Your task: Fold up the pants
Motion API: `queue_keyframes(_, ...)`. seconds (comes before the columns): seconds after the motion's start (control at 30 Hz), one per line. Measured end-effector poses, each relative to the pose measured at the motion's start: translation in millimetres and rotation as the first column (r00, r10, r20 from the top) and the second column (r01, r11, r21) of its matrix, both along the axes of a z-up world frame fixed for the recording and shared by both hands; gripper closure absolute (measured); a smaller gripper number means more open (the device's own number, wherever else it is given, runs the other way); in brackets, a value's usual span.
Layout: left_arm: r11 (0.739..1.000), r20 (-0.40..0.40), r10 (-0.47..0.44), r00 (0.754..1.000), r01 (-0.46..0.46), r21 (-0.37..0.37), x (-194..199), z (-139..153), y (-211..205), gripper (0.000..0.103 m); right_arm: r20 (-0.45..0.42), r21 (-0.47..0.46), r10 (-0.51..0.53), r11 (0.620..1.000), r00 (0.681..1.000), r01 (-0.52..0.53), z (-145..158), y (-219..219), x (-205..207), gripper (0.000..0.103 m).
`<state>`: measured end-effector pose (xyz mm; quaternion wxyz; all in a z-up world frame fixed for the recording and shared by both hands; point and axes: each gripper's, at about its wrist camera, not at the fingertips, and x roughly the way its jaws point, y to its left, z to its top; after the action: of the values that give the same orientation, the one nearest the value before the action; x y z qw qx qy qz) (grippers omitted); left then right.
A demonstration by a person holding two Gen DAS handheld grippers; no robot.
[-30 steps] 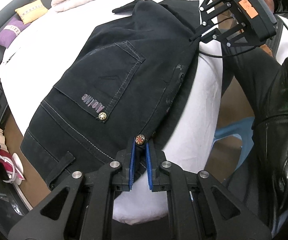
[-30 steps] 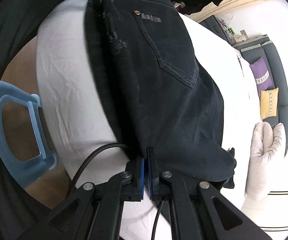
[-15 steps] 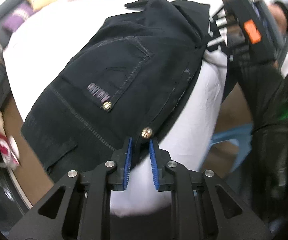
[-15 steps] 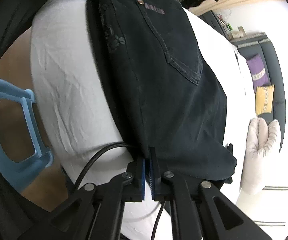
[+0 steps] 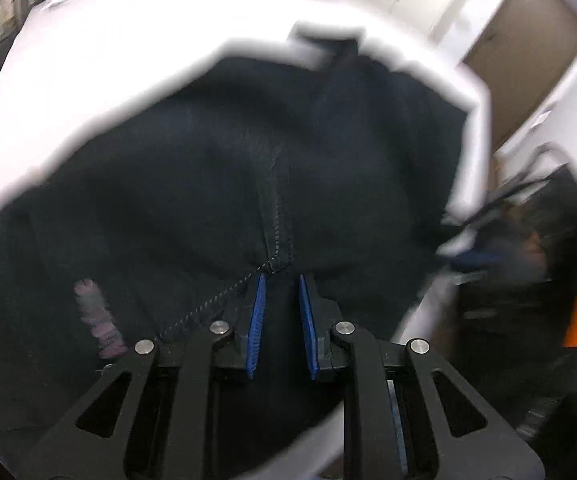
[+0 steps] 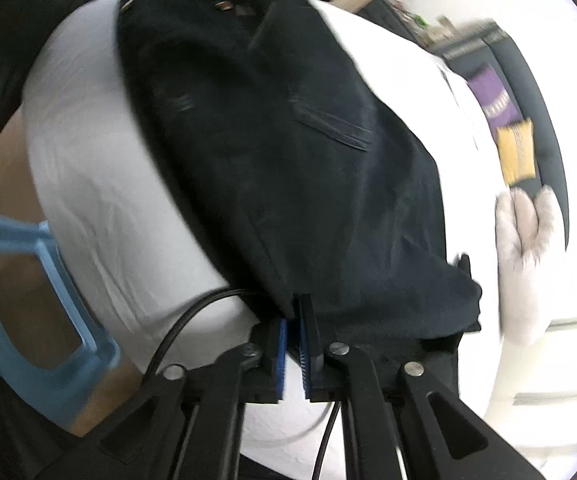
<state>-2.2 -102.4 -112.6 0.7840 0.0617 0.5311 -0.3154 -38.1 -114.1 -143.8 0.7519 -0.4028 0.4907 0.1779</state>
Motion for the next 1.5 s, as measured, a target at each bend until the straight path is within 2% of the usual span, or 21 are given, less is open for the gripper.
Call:
queue_keyframes(0.07,0.998,0.015,0.047,0.999,-0.047,-0.031,-3,0,1,0.086,-0.002,0.132,-0.1,0.986,0.995,0.099,23,-22,4,0.039)
queue_keyframes(0.13,0.996,-0.009,0.066,0.998,-0.066,-0.057,-2,-1,5,0.086,-0.054,0.305,-0.196,0.931,0.979,0.203,46,-50,12,0.023)
queue_keyframes(0.23,0.994,-0.033,0.069,0.997,-0.071,-0.081,3,-3,5,0.086,-0.159,0.508,-0.4,0.751,0.903,0.422,77,-115,54,0.023)
queue_keyframes(0.33,0.994,-0.041,0.07,0.997,-0.073,-0.078,6,-5,3,0.086,-0.118,0.544,-0.587,0.637,0.801,0.546,91,-169,109,0.023)
queue_keyframes(0.4,0.994,-0.046,0.076,0.996,-0.08,-0.08,7,-8,1,0.086,-0.121,0.527,-0.659,0.591,0.742,0.611,83,-196,154,0.023)
queue_keyframes(0.57,0.992,-0.054,0.085,0.995,-0.09,-0.091,3,-16,12,0.086,-0.141,0.38,-0.757,0.554,0.638,0.741,24,-219,255,0.028)
queue_keyframes(0.73,0.99,-0.067,0.085,0.994,-0.092,-0.105,3,-16,24,0.086,-0.162,0.177,-0.778,0.582,0.607,0.794,-44,-216,311,0.033)
queue_keyframes(0.8,0.989,-0.075,0.084,0.994,-0.092,-0.114,3,-17,27,0.086,-0.168,0.147,-0.787,0.576,0.594,0.804,-60,-217,316,0.044)
queue_keyframes(0.83,0.989,-0.077,0.084,0.993,-0.093,-0.118,4,-16,30,0.086,-0.175,0.169,-0.792,0.561,0.585,0.81,-60,-219,315,0.057)
queue_keyframes(0.87,0.988,-0.079,0.085,0.993,-0.094,-0.122,5,-17,31,0.086,-0.18,0.181,-0.798,0.548,0.576,0.816,-57,-222,314,0.085)
queue_keyframes(0.9,0.988,-0.079,0.086,0.993,-0.095,-0.124,5,-16,32,0.086,-0.181,0.185,-0.801,0.542,0.57,0.82,-55,-223,313,0.098)
queue_keyframes(1.0,0.988,-0.075,0.085,0.994,-0.094,-0.122,6,-16,34,0.086,-0.207,0.266,-0.798,0.511,0.566,0.817,-35,-234,304,0.1)
queue_keyframes(1.07,0.987,-0.073,0.092,0.993,-0.1,-0.122,6,-17,34,0.086,-0.182,0.361,-0.795,0.493,0.578,0.792,0,-247,292,0.1)
queue_keyframes(1.13,0.987,-0.067,0.098,0.993,-0.105,-0.12,4,-16,34,0.086,-0.171,0.475,-0.805,0.438,0.568,0.763,39,-267,274,0.1)
queue_keyframes(1.2,0.987,-0.061,0.103,0.993,-0.11,-0.116,3,-16,33,0.086,-0.172,0.62,-0.843,0.31,0.51,0.721,84,-307,235,0.1)
queue_keyframes(1.23,0.987,-0.06,0.108,0.992,-0.114,-0.116,2,-16,33,0.086,-0.178,0.658,-0.857,0.262,0.484,0.706,94,-321,220,0.1)
queue_keyframes(1.27,0.986,-0.062,0.116,0.991,-0.122,-0.117,2,-15,33,0.086,-0.191,0.702,-0.882,0.185,0.432,0.688,105,-345,194,0.1)
queue_keyframes(1.33,0.984,-0.065,0.128,0.99,-0.135,-0.12,1,-16,33,0.086,-0.242,0.78,-0.899,0.043,0.364,0.624,108,-385,141,0.1)
queue_keyframes(1.4,0.981,-0.072,0.141,0.987,-0.149,-0.125,0,-17,34,0.086,-0.327,0.797,-0.903,-0.105,0.277,0.595,87,-426,93,0.099)
queue_keyframes(1.47,0.977,-0.086,0.153,0.984,-0.164,-0.134,-1,-17,37,0.086,-0.439,0.733,-0.888,-0.266,0.136,0.626,43,-461,45,0.099)
queue_keyframes(1.5,0.976,-0.093,0.159,0.983,-0.17,-0.134,0,-17,38,0.086,-0.473,0.709,-0.875,-0.308,0.104,0.634,28,-468,30,0.099)
